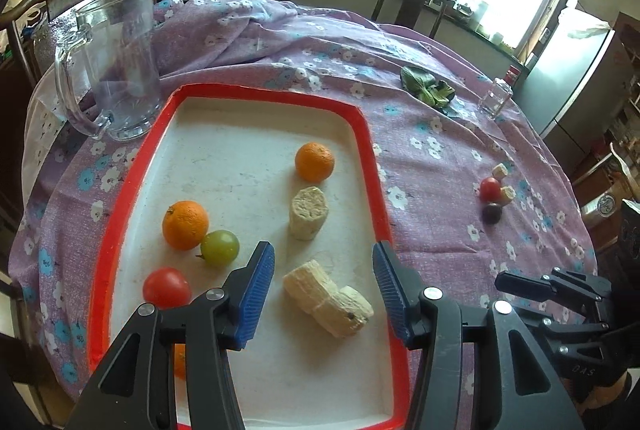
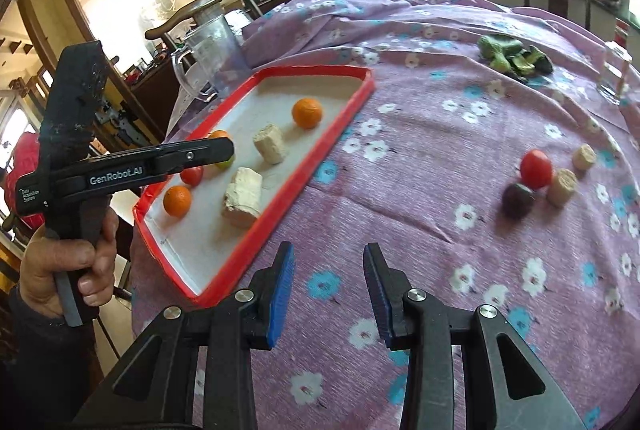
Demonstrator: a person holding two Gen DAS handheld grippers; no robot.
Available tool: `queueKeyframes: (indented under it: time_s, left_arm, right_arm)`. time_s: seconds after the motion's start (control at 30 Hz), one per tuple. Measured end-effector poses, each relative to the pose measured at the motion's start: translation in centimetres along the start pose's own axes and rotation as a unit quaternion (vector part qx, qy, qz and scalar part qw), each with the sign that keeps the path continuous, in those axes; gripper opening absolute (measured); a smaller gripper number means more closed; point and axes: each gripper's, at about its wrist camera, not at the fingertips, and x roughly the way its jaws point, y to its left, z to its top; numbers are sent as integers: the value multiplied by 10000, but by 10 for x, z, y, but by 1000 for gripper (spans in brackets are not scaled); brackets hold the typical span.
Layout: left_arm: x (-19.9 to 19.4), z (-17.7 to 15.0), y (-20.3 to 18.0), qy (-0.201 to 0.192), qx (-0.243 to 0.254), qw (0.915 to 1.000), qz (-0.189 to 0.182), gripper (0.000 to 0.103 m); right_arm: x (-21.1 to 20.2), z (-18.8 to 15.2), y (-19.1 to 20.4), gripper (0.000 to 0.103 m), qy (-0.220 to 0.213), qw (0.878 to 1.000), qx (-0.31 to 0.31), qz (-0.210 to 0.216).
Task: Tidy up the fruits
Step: 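Move left tool to the dark plum while right tool moves to a bread piece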
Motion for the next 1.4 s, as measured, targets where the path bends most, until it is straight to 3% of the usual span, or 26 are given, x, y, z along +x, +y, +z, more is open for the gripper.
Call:
queueKeyframes:
  time_s: [0.33, 0.73, 1.17, 1.4]
  left_arm:
    - [2, -2, -41, -13, 371, 9987, -351, 57]
    - [36, -4, -99, 285, 836, 9940, -640, 57]
    - [95, 5, -145, 624, 1020, 9895, -809, 57]
    - [130, 13, -165, 737, 1108, 9877, -820, 56]
  right_arm:
    - [-30, -21, -56, 38, -179, 9976, 588, -310]
    - [-47, -28, -113, 38, -368, 9910, 1135, -599]
    - [-33, 3, -156, 36, -508, 9885, 1261, -664]
    - [-21, 24, -191, 36, -593, 9830, 1485, -900]
